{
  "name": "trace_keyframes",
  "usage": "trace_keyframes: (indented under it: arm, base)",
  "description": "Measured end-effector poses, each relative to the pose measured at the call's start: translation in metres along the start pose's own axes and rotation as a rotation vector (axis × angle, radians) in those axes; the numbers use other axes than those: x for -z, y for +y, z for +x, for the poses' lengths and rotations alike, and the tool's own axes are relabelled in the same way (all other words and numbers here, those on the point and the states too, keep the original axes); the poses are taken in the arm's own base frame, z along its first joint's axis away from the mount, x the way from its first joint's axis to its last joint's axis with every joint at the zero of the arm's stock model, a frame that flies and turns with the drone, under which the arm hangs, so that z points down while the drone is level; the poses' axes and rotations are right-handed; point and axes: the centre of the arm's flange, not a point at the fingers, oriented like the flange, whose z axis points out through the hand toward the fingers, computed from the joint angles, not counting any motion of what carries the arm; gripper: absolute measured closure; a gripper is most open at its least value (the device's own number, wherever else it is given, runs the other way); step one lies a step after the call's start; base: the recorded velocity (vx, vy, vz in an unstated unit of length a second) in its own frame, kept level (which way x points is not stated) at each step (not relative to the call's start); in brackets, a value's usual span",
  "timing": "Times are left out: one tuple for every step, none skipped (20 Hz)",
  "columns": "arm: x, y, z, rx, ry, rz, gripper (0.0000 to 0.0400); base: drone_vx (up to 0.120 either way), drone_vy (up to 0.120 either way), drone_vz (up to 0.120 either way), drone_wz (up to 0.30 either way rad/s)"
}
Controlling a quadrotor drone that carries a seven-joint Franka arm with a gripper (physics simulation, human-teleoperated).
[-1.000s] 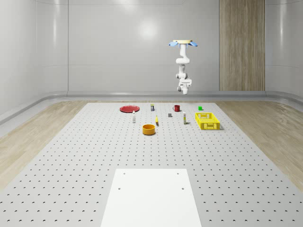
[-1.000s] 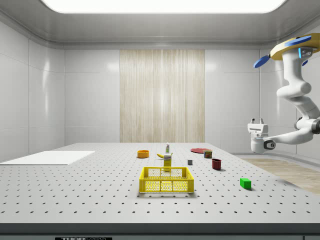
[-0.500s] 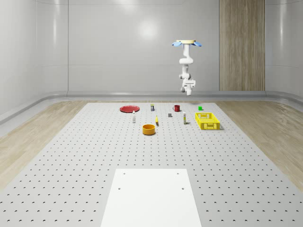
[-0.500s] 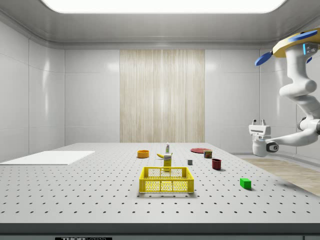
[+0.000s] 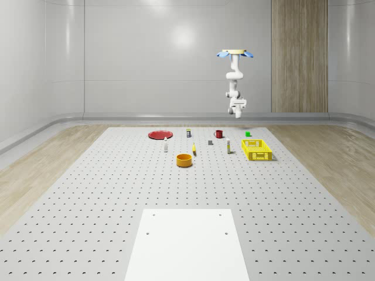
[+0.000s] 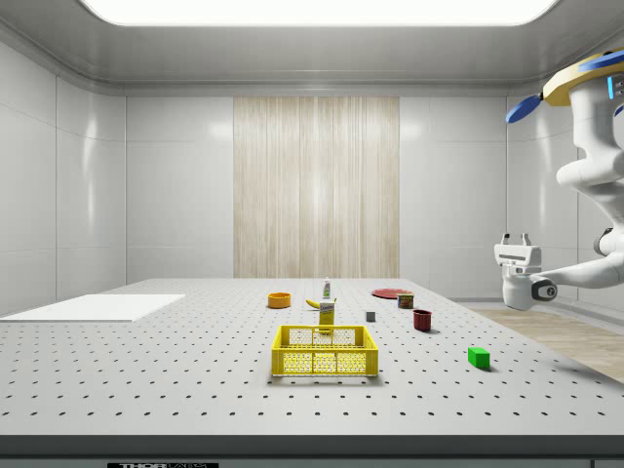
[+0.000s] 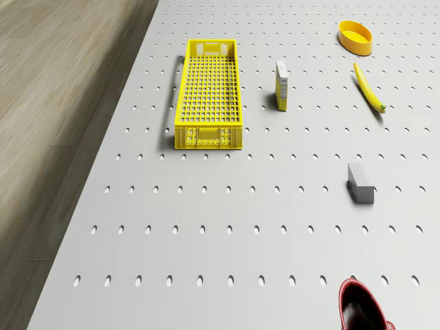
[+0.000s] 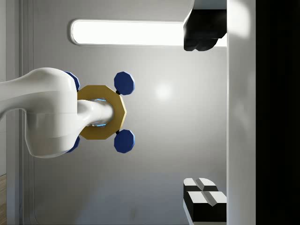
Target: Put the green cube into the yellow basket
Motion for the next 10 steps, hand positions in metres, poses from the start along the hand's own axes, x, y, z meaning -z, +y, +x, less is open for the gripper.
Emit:
trace_keyframes:
  arm:
    - [0.0000, 0.0000, -0.0001, 0.000, 0.001, 0.000, 0.0000]
    - [0.0000, 0.0001, -0.0001, 0.000, 0.002, 0.001, 0.0000]
    - [0.0000, 0.0001, -0.0002, 0.000, 0.002, 0.001, 0.0000]
    - [0.0000, 0.0001, -0.0003, 0.000, 0.003, 0.001, 0.0000]
    - [0.0001, 0.0001, -0.0004, 0.000, 0.004, 0.001, 0.0000]
    - [0.0001, 0.0001, -0.0005, 0.000, 0.005, 0.001, 0.0000]
    - [0.0001, 0.0001, -0.0006, 0.000, 0.006, 0.001, 0.0000]
    - [0.0001, 0.0001, -0.0007, 0.000, 0.008, 0.001, 0.0000]
    - [0.0001, 0.0001, -0.0009, 0.000, 0.009, 0.001, 0.0000]
    - [0.0001, 0.0000, -0.0010, 0.000, 0.010, 0.000, 0.0000]
  base:
    - [0.000, 0.120, 0.000, 0.000]
    - [0.000, 0.120, 0.000, 0.000]
    - [0.000, 0.120, 0.000, 0.000]
    - [0.000, 0.120, 0.000, 0.000]
    - [0.000, 0.120, 0.000, 0.000]
    - [0.000, 0.120, 0.000, 0.000]
    - [0.000, 0.120, 0.000, 0.000]
    - [0.000, 0.120, 0.000, 0.000]
    - [0.120, 0.120, 0.000, 0.000]
    - [0.120, 0.120, 0.000, 0.000]
